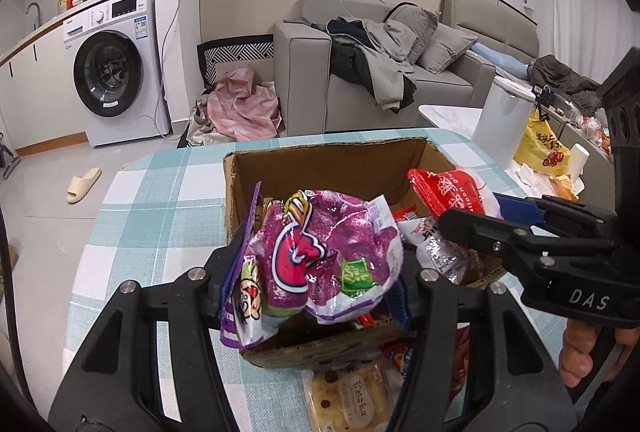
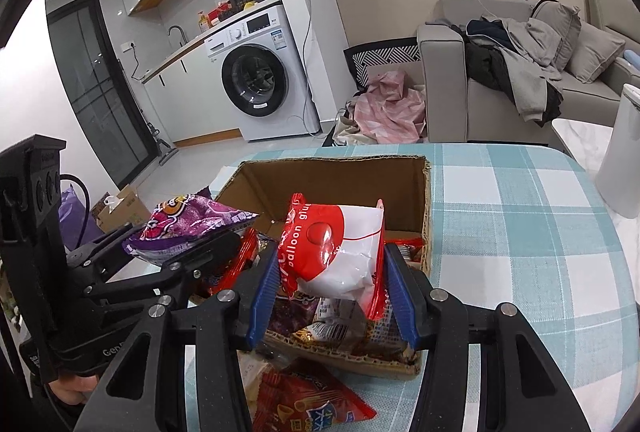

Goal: Organize snacks
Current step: 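Lower both packs into the box and open both grippers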

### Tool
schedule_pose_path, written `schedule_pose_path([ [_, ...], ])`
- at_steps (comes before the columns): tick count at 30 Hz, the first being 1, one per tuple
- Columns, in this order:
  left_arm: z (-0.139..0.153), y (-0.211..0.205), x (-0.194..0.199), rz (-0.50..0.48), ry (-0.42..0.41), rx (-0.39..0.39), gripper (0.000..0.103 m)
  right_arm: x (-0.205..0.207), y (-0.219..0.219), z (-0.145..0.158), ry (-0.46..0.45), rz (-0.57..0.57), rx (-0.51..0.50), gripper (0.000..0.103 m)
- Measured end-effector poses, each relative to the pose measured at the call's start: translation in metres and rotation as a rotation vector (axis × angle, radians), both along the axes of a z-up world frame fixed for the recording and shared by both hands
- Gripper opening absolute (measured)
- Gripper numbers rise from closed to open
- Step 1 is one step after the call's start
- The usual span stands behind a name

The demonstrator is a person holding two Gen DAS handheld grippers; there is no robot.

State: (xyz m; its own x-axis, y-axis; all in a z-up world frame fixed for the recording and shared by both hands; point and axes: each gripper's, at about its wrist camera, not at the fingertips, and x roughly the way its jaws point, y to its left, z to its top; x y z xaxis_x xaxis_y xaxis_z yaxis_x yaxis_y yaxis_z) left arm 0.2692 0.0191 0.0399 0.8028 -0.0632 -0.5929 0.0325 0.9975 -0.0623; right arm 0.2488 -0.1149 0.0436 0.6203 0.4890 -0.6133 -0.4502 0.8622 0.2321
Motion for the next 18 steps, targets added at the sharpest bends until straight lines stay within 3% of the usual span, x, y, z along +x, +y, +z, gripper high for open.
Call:
schedule_pose_path([
  [13,-0.012,0.001,0.019,0.010,0.005,0.015,0.056,0.016,0.006,-0.011,0.010,-0.003,-0.021,0.051],
  [18,-0.009,0.001,0.018,0.008,0.012,0.011,0.057,0.010,0.004,-0.007,-0.029,-0.008,-0.030,0.056],
])
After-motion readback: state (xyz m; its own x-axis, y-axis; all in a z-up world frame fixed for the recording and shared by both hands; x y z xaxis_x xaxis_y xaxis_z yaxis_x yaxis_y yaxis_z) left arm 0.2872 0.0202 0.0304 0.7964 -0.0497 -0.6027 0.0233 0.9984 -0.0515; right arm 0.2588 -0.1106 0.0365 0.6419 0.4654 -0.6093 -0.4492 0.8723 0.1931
